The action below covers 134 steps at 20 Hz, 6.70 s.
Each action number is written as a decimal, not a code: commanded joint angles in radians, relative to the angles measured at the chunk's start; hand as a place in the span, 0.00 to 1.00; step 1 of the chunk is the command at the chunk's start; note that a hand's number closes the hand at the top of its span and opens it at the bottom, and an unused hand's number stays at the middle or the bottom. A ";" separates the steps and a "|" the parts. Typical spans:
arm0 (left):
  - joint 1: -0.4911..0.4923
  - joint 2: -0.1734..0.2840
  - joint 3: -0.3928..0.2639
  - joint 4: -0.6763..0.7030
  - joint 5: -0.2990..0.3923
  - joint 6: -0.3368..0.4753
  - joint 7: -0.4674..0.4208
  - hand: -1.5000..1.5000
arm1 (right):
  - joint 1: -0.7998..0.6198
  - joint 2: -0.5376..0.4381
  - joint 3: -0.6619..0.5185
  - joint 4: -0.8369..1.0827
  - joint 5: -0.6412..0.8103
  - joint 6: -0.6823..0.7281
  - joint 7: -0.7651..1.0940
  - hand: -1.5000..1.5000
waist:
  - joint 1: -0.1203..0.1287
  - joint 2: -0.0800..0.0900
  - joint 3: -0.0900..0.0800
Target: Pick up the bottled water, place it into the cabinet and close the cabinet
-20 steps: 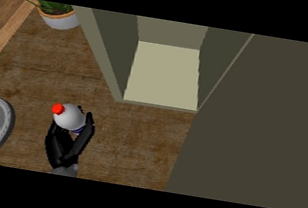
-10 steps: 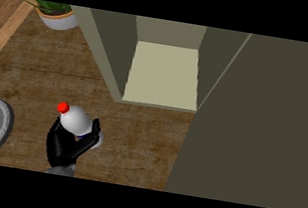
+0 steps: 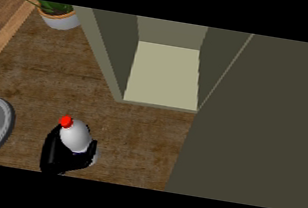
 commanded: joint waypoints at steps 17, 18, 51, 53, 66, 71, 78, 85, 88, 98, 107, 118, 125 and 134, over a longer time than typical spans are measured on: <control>0.045 0.000 -0.075 -0.508 -0.094 0.185 0.361 1.00 | -0.031 -0.015 0.013 -0.150 0.123 -0.016 0.148 0.00 | 0.005 0.000 0.000; 0.000 -0.063 -0.093 -0.448 -0.135 0.220 0.325 1.00 | 0.039 -0.070 -0.017 -0.133 0.041 0.001 0.030 0.00 | 0.000 0.002 0.001; -0.747 -0.149 0.086 -0.073 -0.372 0.495 0.715 1.00 | 0.092 -0.090 0.037 -0.091 0.014 -0.037 -0.084 0.00 | -0.015 0.006 0.001; -0.743 -0.145 0.099 0.014 -0.389 0.485 0.662 1.00 | 0.068 -0.100 -0.005 -0.126 -0.027 -0.020 -0.066 0.00 | -0.017 0.009 0.000; -0.934 -0.165 0.137 0.407 -0.421 0.596 0.549 1.00 | 0.036 -0.071 0.033 -0.118 0.018 -0.034 -0.025 0.00 | -0.028 0.011 0.000; -0.957 -0.125 0.187 0.550 -0.416 0.562 0.491 1.00 | 0.043 -0.069 0.057 -0.113 0.038 -0.044 -0.022 0.00 | -0.040 0.016 -0.001; -0.987 -0.165 0.237 0.655 -0.391 0.579 0.429 1.00 | 0.080 -0.086 0.043 -0.060 -0.008 -0.035 -0.123 0.00 | -0.038 0.017 0.000; -1.047 -0.147 0.244 0.761 -0.427 0.654 0.419 1.00 | 0.078 -0.128 0.028 -0.116 -0.027 -0.014 -0.113 0.00 | -0.058 0.023 0.000; -1.059 -0.141 0.220 0.804 -0.460 0.677 0.416 0.00 | 0.055 -0.108 0.015 -0.123 -0.050 -0.021 -0.086 0.00 | -0.071 0.031 -0.001; -1.039 -0.128 0.221 0.848 -0.482 0.730 0.405 0.00 | 0.059 -0.112 0.054 -0.106 -0.024 -0.028 -0.121 0.00 | -0.076 0.031 -0.002; -1.021 -0.143 0.246 0.788 -0.472 0.623 0.323 0.00 | 0.073 -0.115 0.072 -0.090 -0.020 -0.038 -0.140 0.00 | -0.062 0.025 -0.002; -0.932 -0.165 0.303 0.616 -0.332 0.269 0.116 1.00 | 0.062 -0.124 0.033 -0.090 -0.041 -0.051 -0.091 0.00 | -0.027 0.009 -0.002; -0.872 -0.165 0.218 0.504 -0.250 0.104 0.196 1.00 | 0.092 -0.140 0.077 -0.104 0.025 -0.080 -0.107 0.00 | -0.002 -0.007 -0.001; -0.663 -0.165 0.102 0.162 -0.160 0.024 0.322 1.00 | 0.053 -0.169 0.037 -0.134 0.040 -0.120 -0.033 0.00 | 0.036 -0.018 -0.002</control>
